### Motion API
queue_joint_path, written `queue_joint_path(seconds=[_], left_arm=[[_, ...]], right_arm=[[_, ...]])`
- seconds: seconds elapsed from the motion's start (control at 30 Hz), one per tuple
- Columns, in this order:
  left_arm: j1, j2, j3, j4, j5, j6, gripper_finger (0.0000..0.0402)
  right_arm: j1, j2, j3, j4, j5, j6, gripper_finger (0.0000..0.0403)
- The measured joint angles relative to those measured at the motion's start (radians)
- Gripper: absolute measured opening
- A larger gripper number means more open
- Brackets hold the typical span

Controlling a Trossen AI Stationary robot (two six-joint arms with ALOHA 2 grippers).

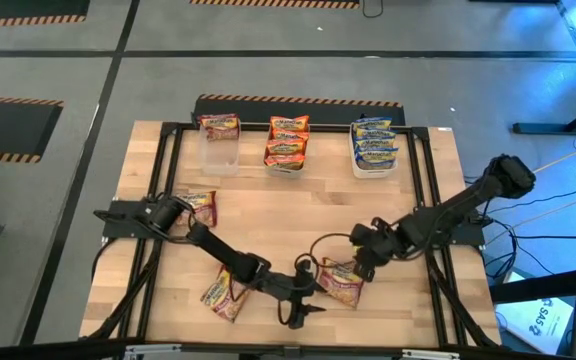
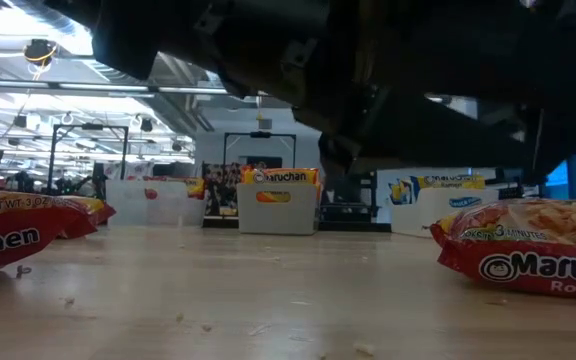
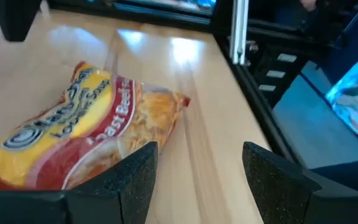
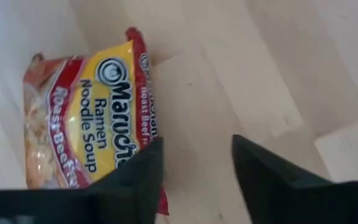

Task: Sort Maruchan noodles
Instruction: Put the red noodle pack into the transparent bin

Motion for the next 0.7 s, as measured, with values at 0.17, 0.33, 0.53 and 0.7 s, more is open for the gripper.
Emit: queue_joint_path(seconds=[0.17,0.33,0.53,0.7], left_arm=[[-0.003,0.0,0.0,-0.012,-0.004,0.0,0.0229],[-0.003,0.0,0.0,-0.015,-0.004,0.0,0.0229],[-0.004,0.0,0.0,-0.015,-0.012,0.003,0.0229],[-0.005,0.021,0.0,0.007,-0.072,0.034,0.0229]], right_arm=[[-0.11,0.0,-0.072,0.14,-0.154,-0.166,0.0227],[-0.213,0.0,-0.242,0.459,-0.324,-0.176,0.0232],[-0.259,0.0,-0.354,0.673,-0.51,-0.086,0.0232],[-0.262,0.0,-0.38,0.677,-0.452,-0.036,0.0232]])
